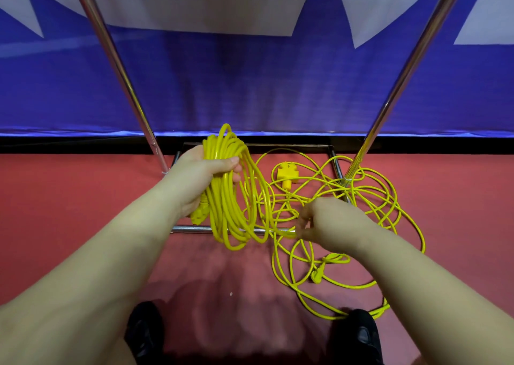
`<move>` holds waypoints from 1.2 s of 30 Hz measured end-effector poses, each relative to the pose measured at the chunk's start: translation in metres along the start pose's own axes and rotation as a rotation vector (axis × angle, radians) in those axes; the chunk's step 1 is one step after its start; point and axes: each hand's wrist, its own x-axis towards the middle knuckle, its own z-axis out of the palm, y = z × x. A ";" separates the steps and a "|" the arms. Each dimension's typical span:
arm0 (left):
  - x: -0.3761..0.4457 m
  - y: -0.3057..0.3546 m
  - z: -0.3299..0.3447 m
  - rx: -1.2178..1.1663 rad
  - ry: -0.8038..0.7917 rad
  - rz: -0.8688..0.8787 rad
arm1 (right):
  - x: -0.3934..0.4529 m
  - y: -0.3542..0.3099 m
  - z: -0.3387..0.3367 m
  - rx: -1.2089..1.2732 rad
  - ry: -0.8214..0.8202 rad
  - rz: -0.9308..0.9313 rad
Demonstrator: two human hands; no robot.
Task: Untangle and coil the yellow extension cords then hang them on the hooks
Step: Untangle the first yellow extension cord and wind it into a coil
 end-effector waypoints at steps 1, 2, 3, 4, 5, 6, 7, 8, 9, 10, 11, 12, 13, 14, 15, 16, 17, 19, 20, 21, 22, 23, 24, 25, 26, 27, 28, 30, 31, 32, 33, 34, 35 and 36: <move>0.002 0.000 -0.001 -0.026 0.041 0.010 | 0.000 0.000 -0.001 0.049 -0.077 -0.034; 0.003 0.000 -0.002 -0.047 0.079 0.015 | -0.001 0.000 -0.002 0.110 -0.145 -0.086; 0.005 0.000 -0.003 -0.056 0.102 0.018 | -0.002 -0.002 -0.004 0.173 -0.188 -0.138; 0.005 -0.001 -0.003 -0.050 0.108 0.020 | -0.003 -0.004 -0.007 0.235 -0.195 -0.183; 0.005 -0.002 -0.003 -0.029 0.095 0.021 | -0.004 -0.006 -0.011 0.300 -0.168 -0.219; 0.004 -0.002 -0.002 0.005 0.064 0.025 | -0.004 -0.008 -0.015 0.369 -0.114 -0.239; 0.002 -0.003 -0.001 0.047 0.015 0.037 | -0.005 -0.008 -0.020 0.436 -0.044 -0.249; 0.000 -0.004 0.001 0.095 -0.045 0.054 | -0.005 -0.008 -0.025 0.502 0.025 -0.250; -0.003 -0.005 0.003 0.141 -0.107 0.068 | -0.005 -0.009 -0.028 0.580 0.088 -0.251; -0.006 -0.006 0.006 0.180 -0.161 0.078 | -0.005 -0.010 -0.032 0.676 0.143 -0.255; -0.008 -0.008 0.008 0.203 -0.203 0.084 | -0.004 -0.010 -0.034 0.773 0.189 -0.258; -0.011 -0.010 0.012 0.202 -0.236 0.088 | -0.003 -0.010 -0.035 0.853 0.225 -0.262; -0.014 -0.012 0.015 0.178 -0.263 0.085 | -0.002 -0.011 -0.036 0.904 0.253 -0.263; -0.017 -0.014 0.019 0.135 -0.291 0.073 | -0.001 -0.012 -0.036 0.928 0.273 -0.263; -0.020 -0.015 0.023 0.080 -0.313 0.052 | 0.000 -0.013 -0.036 0.936 0.287 -0.263; -0.022 -0.016 0.027 0.027 -0.323 0.022 | 0.002 -0.013 -0.035 0.942 0.297 -0.263; -0.025 -0.015 0.030 -0.017 -0.320 -0.012 | 0.003 -0.013 -0.035 0.955 0.304 -0.265; -0.027 -0.014 0.032 -0.064 -0.317 -0.059 | 0.004 -0.012 -0.034 0.958 0.309 -0.243; -0.028 -0.013 0.032 -0.065 -0.326 -0.064 | 0.004 -0.012 -0.033 0.926 0.311 -0.206; -0.029 -0.012 0.032 -0.065 -0.338 -0.061 | 0.004 -0.011 -0.031 0.871 0.304 -0.151; -0.030 -0.011 0.032 -0.070 -0.344 -0.053 | 0.004 -0.010 -0.029 0.814 0.287 -0.090; -0.030 -0.010 0.031 -0.081 -0.339 -0.048 | 0.005 -0.009 -0.028 0.787 0.269 -0.047; -0.030 -0.008 0.031 -0.093 -0.327 -0.048 | 0.006 -0.007 -0.026 0.802 0.273 -0.032; -0.029 -0.007 0.030 -0.106 -0.312 -0.047 | 0.006 -0.007 -0.025 0.857 0.307 -0.049; -0.027 -0.007 0.029 -0.114 -0.295 -0.045 | 0.005 -0.007 -0.027 0.930 0.360 -0.081; -0.025 -0.006 0.027 -0.121 -0.274 -0.047 | 0.004 -0.007 -0.030 1.002 0.410 -0.114; -0.024 -0.005 0.026 -0.128 -0.257 -0.052 | 0.003 -0.006 -0.034 1.060 0.438 -0.147; -0.023 -0.004 0.025 -0.134 -0.246 -0.056 | 0.000 -0.005 -0.040 1.083 0.407 -0.205; -0.022 -0.004 0.025 -0.138 -0.245 -0.056 | 0.000 -0.004 -0.041 1.025 0.351 -0.231; -0.022 -0.004 0.025 -0.147 -0.245 -0.061 | 0.000 -0.005 -0.041 0.925 0.281 -0.249; -0.022 -0.005 0.026 -0.158 -0.243 -0.072 | 0.000 -0.008 -0.038 0.813 0.223 -0.258; -0.022 -0.005 0.026 -0.165 -0.247 -0.085 | 0.000 -0.011 -0.033 0.725 0.192 -0.256; -0.022 -0.007 0.027 -0.164 -0.260 -0.095 | 0.001 -0.014 -0.027 0.674 0.194 -0.245; -0.021 -0.007 0.027 -0.159 -0.275 -0.103 | 0.001 -0.017 -0.022 0.651 0.229 -0.227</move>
